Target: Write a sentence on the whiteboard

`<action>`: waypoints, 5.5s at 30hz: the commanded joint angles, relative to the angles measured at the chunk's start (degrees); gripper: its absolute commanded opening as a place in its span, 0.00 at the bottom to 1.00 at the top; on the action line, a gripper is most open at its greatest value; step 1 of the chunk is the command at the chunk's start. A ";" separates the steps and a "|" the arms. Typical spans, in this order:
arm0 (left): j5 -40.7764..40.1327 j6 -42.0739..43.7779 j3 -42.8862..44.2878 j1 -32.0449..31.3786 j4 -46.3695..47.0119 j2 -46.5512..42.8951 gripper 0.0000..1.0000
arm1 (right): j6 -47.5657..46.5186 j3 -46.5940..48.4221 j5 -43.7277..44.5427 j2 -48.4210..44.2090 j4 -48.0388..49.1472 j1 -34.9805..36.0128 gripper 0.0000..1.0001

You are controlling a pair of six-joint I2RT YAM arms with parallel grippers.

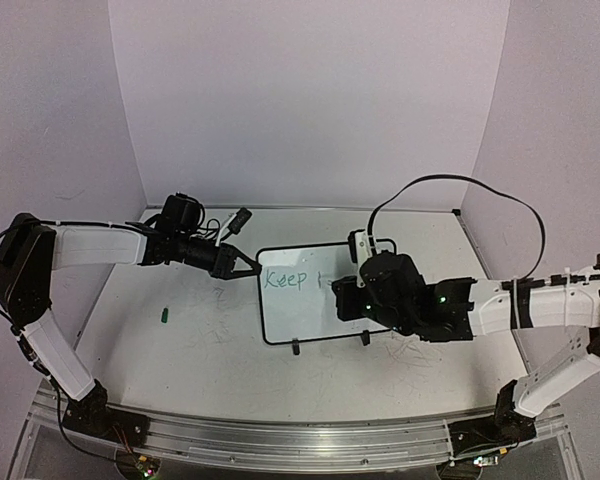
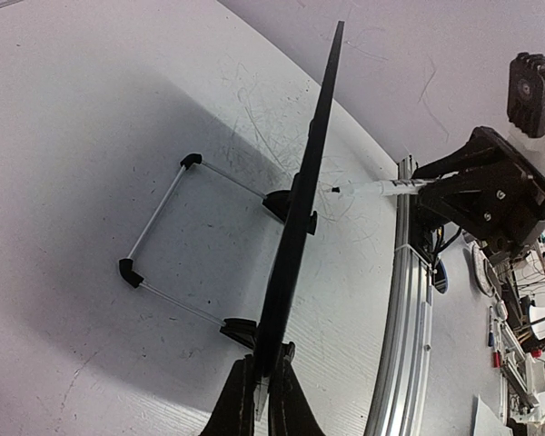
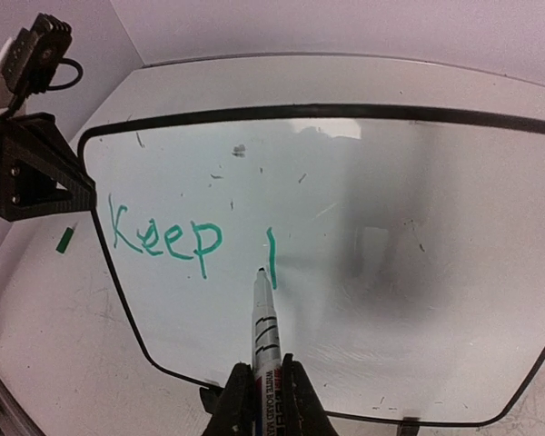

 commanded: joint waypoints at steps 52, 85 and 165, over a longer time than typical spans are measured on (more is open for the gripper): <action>0.55 0.16 0.93 -0.39 -1.72 -2.33 0.00 | 3.21 1.05 5.75 -0.01 -2.49 -1.38 0.00; 0.59 0.16 0.81 -0.40 -1.76 -2.48 0.00 | 2.04 0.26 2.62 -2.28 0.91 -0.93 0.00; 0.88 0.16 1.05 -0.47 -1.74 -1.62 0.00 | 3.26 -1.12 4.49 -2.67 -2.37 -2.52 0.00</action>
